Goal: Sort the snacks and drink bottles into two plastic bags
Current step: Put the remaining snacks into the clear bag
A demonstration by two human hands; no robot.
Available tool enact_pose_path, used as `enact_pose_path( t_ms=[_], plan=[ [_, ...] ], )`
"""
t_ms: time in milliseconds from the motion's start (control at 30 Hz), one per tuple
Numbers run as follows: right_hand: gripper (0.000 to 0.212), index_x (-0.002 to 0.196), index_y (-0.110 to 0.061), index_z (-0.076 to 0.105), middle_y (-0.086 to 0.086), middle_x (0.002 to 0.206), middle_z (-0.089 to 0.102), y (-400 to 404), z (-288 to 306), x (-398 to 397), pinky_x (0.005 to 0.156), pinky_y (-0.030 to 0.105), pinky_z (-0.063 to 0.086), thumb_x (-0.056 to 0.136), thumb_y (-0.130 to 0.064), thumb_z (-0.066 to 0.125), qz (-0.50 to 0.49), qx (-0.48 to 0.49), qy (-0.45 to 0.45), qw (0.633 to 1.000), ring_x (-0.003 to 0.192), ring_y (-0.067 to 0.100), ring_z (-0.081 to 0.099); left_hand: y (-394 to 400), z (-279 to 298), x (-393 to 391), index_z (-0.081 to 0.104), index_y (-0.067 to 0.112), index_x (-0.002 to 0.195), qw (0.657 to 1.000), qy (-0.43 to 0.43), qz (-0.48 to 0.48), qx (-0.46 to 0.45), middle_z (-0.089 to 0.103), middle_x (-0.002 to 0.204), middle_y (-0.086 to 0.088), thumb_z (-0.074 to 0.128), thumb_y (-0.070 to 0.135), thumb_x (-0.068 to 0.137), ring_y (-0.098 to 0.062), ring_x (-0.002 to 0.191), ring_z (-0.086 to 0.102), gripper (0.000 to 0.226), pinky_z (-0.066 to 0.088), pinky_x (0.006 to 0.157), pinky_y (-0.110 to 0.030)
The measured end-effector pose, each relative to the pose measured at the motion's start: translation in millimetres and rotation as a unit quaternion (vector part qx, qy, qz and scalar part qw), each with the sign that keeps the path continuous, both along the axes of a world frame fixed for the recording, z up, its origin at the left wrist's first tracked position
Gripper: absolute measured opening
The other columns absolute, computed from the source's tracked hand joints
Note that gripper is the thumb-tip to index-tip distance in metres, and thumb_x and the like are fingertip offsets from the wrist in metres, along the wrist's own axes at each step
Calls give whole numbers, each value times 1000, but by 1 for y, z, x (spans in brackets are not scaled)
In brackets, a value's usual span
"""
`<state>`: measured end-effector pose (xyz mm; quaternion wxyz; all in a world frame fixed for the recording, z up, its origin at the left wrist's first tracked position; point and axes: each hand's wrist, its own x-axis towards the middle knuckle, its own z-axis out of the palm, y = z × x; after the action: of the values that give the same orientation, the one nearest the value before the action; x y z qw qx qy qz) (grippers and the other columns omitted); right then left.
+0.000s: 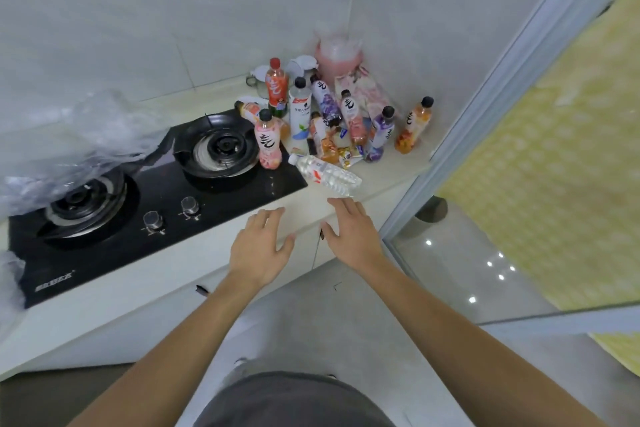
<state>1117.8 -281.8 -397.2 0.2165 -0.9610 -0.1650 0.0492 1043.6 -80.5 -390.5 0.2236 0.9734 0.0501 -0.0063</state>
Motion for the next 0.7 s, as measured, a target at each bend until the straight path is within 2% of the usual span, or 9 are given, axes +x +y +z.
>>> enact_pose_path(
  t_ms=[233,367,467,600,700],
  plan=[
    [52,148,-16,45,5,148,47,-17,-21,69,106,42,44,101,-35,59,-7,11,49,999,133,26,43,-23,-25,74,45,17,149,999,17,15,-26,54,135,-4,54,44,100,-26,124,52,57,53,91,-43],
    [51,146,-15,46,7,144,49,-18,-30,121,106,43,45,101,-33,60,-6,10,76,997,130,27,44,-35,-42,130,44,18,148,996,32,46,-71,54,133,-1,55,45,100,-22,123,50,56,51,89,-38],
    [50,145,-18,46,6,141,50,-10,-32,159,103,44,46,100,-33,61,-8,8,108,994,126,28,48,-44,-48,174,47,20,140,987,76,72,-119,55,127,0,54,47,100,-20,117,53,49,47,85,-33],
    [43,137,-14,52,11,134,55,11,-35,209,98,44,46,97,-29,62,-17,21,135,991,118,33,55,-42,-58,224,52,14,126,945,157,176,-226,59,117,-5,56,53,96,-26,107,61,49,51,87,-41],
    [47,135,-14,55,9,133,55,30,-40,251,100,40,43,98,-42,48,-12,13,155,988,121,30,54,-37,-73,252,53,9,126,886,197,272,-320,63,116,-10,57,61,90,-30,107,63,63,54,91,-44]
  ],
)
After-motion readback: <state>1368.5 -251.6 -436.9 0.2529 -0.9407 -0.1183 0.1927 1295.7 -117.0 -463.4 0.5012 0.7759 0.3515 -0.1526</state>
